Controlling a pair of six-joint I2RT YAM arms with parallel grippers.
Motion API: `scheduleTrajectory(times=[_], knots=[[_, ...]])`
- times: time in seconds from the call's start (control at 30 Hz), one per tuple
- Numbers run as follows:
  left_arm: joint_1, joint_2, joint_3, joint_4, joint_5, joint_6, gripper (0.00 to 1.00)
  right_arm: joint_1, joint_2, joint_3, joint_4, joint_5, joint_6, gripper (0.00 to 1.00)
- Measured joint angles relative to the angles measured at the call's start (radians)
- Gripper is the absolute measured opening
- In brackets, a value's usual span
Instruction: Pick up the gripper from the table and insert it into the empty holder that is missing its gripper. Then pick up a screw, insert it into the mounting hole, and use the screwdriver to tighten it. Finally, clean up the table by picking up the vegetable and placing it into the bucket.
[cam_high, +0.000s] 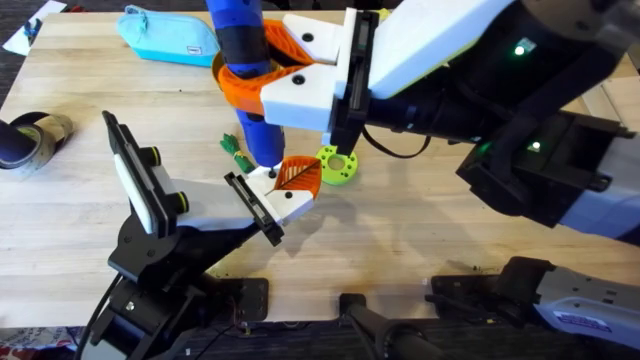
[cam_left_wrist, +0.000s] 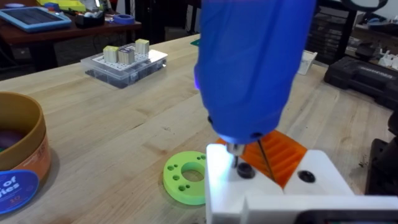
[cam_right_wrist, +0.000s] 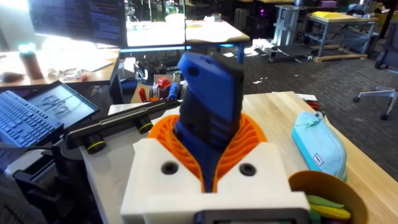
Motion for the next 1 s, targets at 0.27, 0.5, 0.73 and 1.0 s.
scheduleTrajectory(times=[0.27,0.5,0.73,1.0], knots=[[0.000,0.000,0.000,-0.003,-0.002,-0.005,0.015,0.000,0.000,-0.004,0.035,0.004,0.000,0.052],[0.000,0.000,0.000,-0.003,-0.004,-0.005,0.015,-0.002,-0.038,-0.008,0.052,0.003,0.000,0.054],[0.000,0.000,0.000,-0.003,-0.004,-0.005,0.015,-0.002,-0.104,-0.009,0.056,0.003,0.000,0.052],[0.000,0.000,0.000,-0.003,-0.004,-0.005,0.015,-0.002,-0.116,-0.009,0.057,-0.001,0.000,0.053]])
